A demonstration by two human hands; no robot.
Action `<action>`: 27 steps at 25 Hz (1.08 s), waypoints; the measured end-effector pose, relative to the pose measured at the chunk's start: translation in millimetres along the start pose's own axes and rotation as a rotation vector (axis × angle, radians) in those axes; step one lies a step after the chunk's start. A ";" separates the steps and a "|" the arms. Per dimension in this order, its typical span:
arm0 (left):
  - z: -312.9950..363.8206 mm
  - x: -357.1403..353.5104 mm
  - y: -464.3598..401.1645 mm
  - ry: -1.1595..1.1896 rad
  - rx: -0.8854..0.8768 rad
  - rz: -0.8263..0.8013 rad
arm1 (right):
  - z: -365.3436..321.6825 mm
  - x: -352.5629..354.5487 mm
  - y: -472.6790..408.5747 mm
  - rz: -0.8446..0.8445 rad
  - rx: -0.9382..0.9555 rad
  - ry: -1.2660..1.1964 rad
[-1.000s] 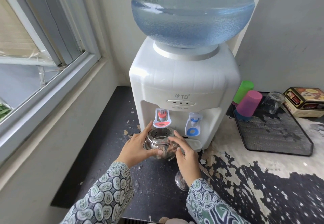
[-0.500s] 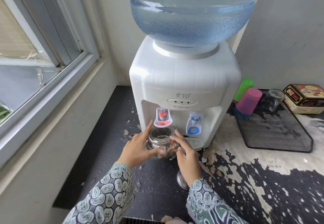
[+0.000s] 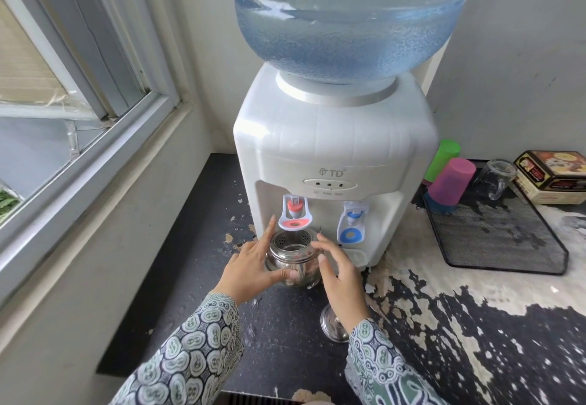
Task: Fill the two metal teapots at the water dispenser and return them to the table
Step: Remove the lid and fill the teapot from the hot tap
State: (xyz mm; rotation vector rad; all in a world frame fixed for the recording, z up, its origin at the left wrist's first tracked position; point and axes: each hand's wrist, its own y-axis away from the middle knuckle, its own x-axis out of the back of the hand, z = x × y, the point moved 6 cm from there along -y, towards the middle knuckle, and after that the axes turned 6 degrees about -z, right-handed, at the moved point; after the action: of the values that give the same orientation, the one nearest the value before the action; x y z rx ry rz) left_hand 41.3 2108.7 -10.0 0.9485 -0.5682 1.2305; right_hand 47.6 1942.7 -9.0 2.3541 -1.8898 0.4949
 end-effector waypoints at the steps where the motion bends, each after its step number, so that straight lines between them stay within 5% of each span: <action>1: 0.0 0.1 -0.1 -0.003 0.000 0.001 | -5.2 4.1 -2.3 0.035 0.005 0.009; 5: -1.9 0.0 -0.9 -0.025 0.003 0.003 | -30.0 17.4 -14.1 0.106 0.024 -0.049; 9: -3.3 -0.3 -1.9 -0.026 -0.002 -0.011 | -50.6 14.3 -26.1 -0.025 0.047 -0.152; 27: -4.0 -1.3 -3.2 -0.054 -0.024 -0.007 | -49.5 15.7 -39.0 -0.316 -0.353 -0.213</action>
State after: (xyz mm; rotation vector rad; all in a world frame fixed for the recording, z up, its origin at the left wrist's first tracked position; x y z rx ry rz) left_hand 43.6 2111.3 -14.0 0.9647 -0.6209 1.1925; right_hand 78.3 1950.2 47.7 2.4620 -1.4753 -0.1133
